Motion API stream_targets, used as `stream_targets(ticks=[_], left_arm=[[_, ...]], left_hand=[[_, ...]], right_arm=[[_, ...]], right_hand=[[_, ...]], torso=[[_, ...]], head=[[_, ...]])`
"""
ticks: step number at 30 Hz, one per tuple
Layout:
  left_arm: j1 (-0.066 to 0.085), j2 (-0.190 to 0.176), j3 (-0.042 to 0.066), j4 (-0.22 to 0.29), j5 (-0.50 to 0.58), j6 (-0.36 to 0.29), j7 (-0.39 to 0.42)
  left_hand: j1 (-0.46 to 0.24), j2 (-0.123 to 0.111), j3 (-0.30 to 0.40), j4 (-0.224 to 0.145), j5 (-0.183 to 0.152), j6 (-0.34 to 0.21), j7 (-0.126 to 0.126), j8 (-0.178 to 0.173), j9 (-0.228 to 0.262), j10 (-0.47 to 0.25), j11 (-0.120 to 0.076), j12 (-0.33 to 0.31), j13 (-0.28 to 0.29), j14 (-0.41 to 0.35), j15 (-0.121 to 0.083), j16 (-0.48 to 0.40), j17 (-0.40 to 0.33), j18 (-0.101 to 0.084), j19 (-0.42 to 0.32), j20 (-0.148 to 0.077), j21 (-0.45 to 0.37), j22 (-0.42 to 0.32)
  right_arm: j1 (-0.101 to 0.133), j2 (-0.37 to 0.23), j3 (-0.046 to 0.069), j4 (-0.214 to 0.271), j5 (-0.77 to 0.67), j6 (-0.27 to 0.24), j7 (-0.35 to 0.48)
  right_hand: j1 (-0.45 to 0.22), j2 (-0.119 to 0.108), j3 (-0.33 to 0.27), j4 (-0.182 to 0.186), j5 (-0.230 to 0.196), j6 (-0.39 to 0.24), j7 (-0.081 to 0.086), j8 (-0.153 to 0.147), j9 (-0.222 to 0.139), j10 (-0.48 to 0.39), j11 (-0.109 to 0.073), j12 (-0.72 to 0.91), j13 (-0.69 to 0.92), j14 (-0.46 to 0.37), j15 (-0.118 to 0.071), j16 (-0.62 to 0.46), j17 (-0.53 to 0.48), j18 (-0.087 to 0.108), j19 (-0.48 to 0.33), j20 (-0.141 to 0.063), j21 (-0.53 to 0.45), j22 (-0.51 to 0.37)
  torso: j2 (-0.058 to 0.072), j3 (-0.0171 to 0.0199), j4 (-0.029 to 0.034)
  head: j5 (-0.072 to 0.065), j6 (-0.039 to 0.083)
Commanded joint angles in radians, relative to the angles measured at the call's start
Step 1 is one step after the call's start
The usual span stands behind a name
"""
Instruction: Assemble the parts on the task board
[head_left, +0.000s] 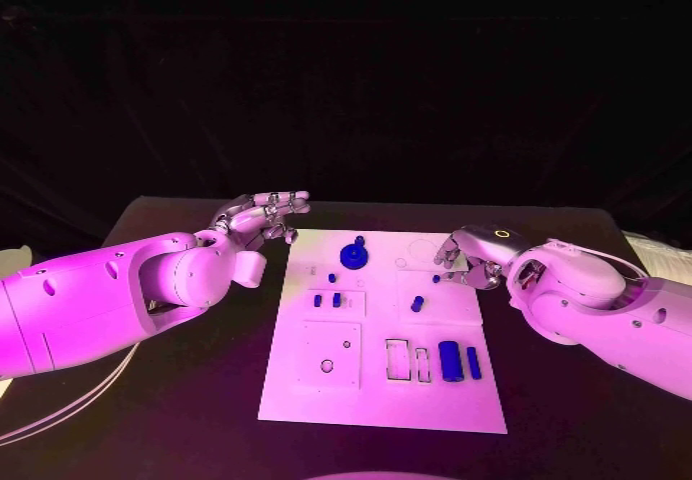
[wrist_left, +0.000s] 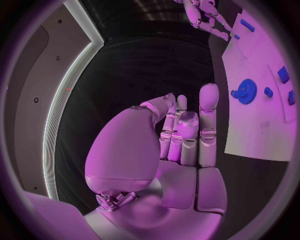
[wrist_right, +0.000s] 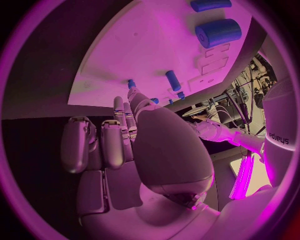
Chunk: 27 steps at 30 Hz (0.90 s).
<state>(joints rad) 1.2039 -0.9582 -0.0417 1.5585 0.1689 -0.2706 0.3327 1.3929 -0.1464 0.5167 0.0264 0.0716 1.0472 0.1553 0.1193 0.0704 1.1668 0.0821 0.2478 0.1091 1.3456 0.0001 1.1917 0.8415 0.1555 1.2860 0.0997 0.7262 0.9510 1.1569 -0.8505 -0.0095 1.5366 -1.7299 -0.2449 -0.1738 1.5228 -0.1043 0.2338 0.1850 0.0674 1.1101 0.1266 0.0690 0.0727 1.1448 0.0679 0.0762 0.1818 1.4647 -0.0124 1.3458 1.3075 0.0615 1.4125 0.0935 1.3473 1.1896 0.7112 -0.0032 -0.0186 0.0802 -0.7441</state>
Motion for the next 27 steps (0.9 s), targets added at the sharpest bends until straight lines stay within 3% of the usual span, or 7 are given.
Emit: stream_targets(ticks=[1,9,15,27], left_arm=[[0.000,-0.002,0.001,0.011,0.044,0.018,0.043],[0.001,-0.004,0.001,0.026,0.043,0.022,0.042],[0.001,-0.002,0.002,0.026,0.026,0.019,0.031],[0.001,0.001,0.002,0.025,0.020,0.017,0.025]], left_hand=[[-0.010,0.002,-0.006,0.001,-0.001,0.003,0.003,0.003,-0.001,-0.007,-0.001,0.005,0.001,-0.008,-0.002,-0.006,-0.002,0.011,-0.010,-0.001,-0.007,-0.002],[-0.008,0.001,-0.010,-0.003,-0.001,0.000,0.004,0.001,-0.002,-0.012,0.000,0.010,0.002,-0.013,-0.001,-0.011,-0.013,0.013,-0.014,-0.001,-0.019,-0.012],[-0.005,0.001,-0.013,-0.007,0.000,-0.003,0.006,-0.001,-0.003,-0.016,0.001,0.013,0.003,-0.018,-0.001,-0.016,-0.023,0.015,-0.018,0.000,-0.032,-0.021],[-0.002,0.002,-0.015,-0.011,0.000,-0.005,0.008,-0.002,-0.003,-0.020,0.002,0.016,0.004,-0.023,0.000,-0.021,-0.033,0.017,-0.022,0.000,-0.043,-0.029]], right_arm=[[-0.005,0.013,-0.002,-0.011,-0.065,0.063,-0.035],[-0.012,0.036,-0.004,-0.029,-0.077,0.105,-0.039],[-0.017,0.046,-0.005,-0.032,-0.078,0.116,-0.029],[-0.022,0.056,-0.005,-0.033,-0.078,0.121,-0.019]], right_hand=[[-0.004,-0.011,0.010,0.000,-0.004,0.003,-0.007,-0.004,-0.001,-0.006,-0.002,-0.006,-0.008,0.058,-0.004,-0.006,0.008,0.020,-0.006,-0.003,-0.005,-0.003],[-0.010,-0.011,0.042,-0.002,-0.004,0.015,-0.016,-0.002,0.001,0.002,-0.010,-0.006,-0.035,0.058,-0.015,-0.010,0.001,0.020,-0.006,-0.012,-0.008,-0.006],[-0.014,-0.008,0.072,-0.009,-0.004,0.036,-0.023,0.003,0.005,0.023,-0.016,-0.002,-0.052,0.059,-0.022,-0.013,-0.004,0.020,-0.004,-0.019,-0.010,-0.007],[-0.023,-0.002,0.122,-0.025,-0.013,0.060,-0.028,0.005,0.010,0.050,-0.021,-0.004,-0.077,0.060,-0.026,-0.013,-0.007,0.019,-0.001,-0.024,-0.010,-0.006]], torso=[[0.001,0.0005,-0.0005],[0.001,0.0015,0.0027],[-0.001,0.0025,-0.0009],[-0.001,0.0023,-0.0006]], head=[[-0.001,-0.003],[0.001,-0.007],[0.008,-0.010],[0.007,-0.013]])
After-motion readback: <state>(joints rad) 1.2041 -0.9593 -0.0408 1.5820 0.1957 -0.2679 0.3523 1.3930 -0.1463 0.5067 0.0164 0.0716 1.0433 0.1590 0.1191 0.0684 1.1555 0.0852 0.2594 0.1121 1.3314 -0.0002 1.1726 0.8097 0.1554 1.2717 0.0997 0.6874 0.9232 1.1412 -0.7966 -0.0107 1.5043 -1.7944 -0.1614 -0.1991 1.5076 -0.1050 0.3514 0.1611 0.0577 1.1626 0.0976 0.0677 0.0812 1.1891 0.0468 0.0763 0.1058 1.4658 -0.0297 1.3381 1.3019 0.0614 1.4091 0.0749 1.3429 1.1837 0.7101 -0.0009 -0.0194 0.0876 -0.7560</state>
